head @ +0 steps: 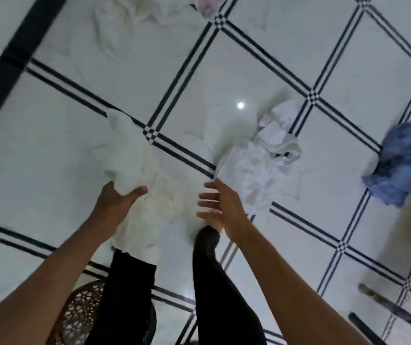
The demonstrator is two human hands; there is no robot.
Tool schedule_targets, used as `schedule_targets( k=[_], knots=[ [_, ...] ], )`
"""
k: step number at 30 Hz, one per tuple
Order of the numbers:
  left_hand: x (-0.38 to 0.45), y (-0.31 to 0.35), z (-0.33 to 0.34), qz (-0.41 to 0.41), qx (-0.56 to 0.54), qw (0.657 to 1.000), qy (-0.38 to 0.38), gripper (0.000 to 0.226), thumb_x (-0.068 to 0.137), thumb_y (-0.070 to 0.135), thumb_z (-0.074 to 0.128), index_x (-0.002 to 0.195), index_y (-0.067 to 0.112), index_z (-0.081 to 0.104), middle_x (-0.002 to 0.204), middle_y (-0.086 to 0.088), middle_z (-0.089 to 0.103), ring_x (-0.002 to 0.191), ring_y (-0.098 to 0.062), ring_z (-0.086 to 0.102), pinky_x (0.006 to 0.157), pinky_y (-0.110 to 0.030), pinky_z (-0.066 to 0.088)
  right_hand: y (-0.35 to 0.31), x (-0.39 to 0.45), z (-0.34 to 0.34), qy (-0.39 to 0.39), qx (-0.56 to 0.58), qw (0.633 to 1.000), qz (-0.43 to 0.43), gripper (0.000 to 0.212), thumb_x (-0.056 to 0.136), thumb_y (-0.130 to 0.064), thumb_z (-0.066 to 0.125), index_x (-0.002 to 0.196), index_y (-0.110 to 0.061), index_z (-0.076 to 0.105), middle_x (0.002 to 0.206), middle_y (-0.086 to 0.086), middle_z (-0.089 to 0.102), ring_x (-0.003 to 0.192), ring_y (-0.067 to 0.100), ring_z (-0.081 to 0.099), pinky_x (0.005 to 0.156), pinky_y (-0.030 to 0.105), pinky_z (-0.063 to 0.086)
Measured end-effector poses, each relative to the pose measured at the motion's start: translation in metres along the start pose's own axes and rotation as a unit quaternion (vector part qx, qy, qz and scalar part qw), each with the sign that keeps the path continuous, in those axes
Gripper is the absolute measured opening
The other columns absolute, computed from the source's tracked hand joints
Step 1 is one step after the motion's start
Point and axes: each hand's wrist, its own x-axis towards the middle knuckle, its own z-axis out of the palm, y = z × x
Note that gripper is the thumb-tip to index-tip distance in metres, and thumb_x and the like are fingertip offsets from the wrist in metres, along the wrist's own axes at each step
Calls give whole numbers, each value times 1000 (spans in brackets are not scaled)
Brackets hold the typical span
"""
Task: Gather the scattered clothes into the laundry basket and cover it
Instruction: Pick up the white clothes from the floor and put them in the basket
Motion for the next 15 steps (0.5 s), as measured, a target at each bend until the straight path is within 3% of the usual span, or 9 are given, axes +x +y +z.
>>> schedule_targets(
  k=[3, 5, 7, 9, 12, 15],
  knots=[
    [-14, 10, 39, 10, 81, 997, 11, 71, 76, 42, 84, 135, 10, 61, 130, -8, 67, 114, -26, 64, 100, -37, 49, 11, -4, -68, 56, -166, 984, 15, 29, 97, -41, 60, 116, -19, 64, 100, 8, 65, 86, 20, 63, 70, 36, 56],
    [-32, 19, 69, 9, 109, 994, 24, 76, 75, 43, 83, 138, 8, 57, 134, -13, 65, 119, -30, 62, 96, -34, 46, 21, -1, -115, 90, -237, 966, 41, 30, 95, -41, 60, 120, -25, 57, 105, 6, 65, 92, 21, 63, 77, 36, 55],
    [-47, 20, 92, 6, 143, 989, 44, 70, 82, 35, 82, 141, 9, 54, 137, -14, 63, 123, -31, 60, 92, -29, 42, 24, 3, -152, 82, -295, 950, 58, 51, 89, -52, 59, 131, -24, 51, 117, 9, 64, 104, 29, 63, 91, 40, 53],
    [-63, 21, 124, -15, 183, 982, 45, 70, 83, 35, 81, 143, 10, 53, 138, -15, 61, 125, -33, 59, 92, -30, 42, 18, -1, -191, 71, -320, 942, 72, 71, 85, -59, 59, 144, -23, 43, 120, 7, 60, 106, 25, 58, 95, 36, 46],
    [-67, 30, 157, -29, 185, 981, 56, 75, 79, 42, 79, 143, 12, 53, 139, -15, 61, 126, -35, 58, 101, -38, 46, -18, 1, -227, 93, -329, 940, -17, 59, 95, -48, 62, 145, -23, 46, 128, 13, 62, 119, 26, 59, 99, 32, 43],
    [-51, 35, 191, -32, 222, 972, 73, 66, 82, 40, 76, 138, 10, 57, 134, -16, 65, 124, -36, 59, 98, -37, 46, -46, 36, -258, 110, -357, 926, -57, 74, 83, -64, 62, 146, -30, 44, 140, 14, 56, 128, 30, 57, 108, 47, 46]
  ],
)
